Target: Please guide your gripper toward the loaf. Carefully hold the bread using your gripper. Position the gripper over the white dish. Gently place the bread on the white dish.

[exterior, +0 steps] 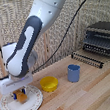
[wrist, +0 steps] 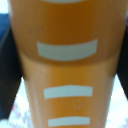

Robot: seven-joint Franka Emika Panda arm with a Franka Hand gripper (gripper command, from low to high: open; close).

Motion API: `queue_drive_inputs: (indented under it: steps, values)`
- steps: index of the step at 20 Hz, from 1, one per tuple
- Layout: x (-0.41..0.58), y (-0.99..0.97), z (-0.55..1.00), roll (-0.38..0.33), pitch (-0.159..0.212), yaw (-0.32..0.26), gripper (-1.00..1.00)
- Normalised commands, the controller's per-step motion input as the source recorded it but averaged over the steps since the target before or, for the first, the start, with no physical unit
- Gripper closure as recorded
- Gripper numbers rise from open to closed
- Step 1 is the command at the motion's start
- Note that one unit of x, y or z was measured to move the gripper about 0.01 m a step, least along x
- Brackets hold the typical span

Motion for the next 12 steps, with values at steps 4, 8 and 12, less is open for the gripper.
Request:
queue_drive_inputs:
  steps: [4, 8, 12]
  values:
    - [0.118, 0.02, -0.11, -0.097, -0.008, 0.019, 1.0]
    - [0.152, 0.0, 0.17, -0.065, -0.021, 0.0, -1.0]
    - [0.128, -0.01, 0.49, -0.012, 0.02, 0.005, -1.0]
